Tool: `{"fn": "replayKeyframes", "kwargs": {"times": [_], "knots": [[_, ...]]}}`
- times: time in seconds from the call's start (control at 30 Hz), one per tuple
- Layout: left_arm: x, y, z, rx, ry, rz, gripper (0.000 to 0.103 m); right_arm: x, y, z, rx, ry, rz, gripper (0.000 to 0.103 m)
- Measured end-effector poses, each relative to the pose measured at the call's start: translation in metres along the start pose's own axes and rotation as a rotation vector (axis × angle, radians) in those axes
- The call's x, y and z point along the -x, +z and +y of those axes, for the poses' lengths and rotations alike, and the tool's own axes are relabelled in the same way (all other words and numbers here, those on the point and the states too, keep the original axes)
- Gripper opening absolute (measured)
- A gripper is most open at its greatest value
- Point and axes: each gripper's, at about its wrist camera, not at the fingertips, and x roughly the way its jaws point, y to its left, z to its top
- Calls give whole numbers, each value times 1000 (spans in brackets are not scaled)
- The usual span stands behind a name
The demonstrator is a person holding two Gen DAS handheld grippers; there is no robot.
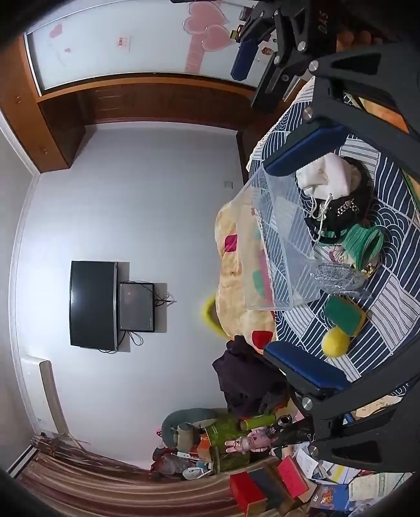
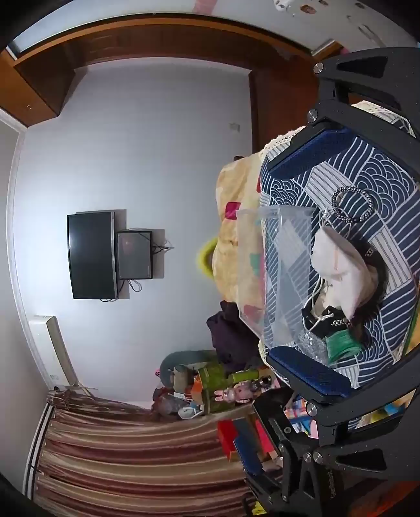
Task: Organize soft objects
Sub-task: 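Move both tools toward the clear box and items on the bed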
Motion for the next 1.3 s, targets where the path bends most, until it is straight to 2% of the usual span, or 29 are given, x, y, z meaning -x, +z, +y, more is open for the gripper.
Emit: {"fn": "replayKeyframes", "kwargs": {"times": [1.3], "knots": [[0, -6, -1, -13, 7, -12, 103, 7, 3, 3, 0, 6, -13, 103]]}}
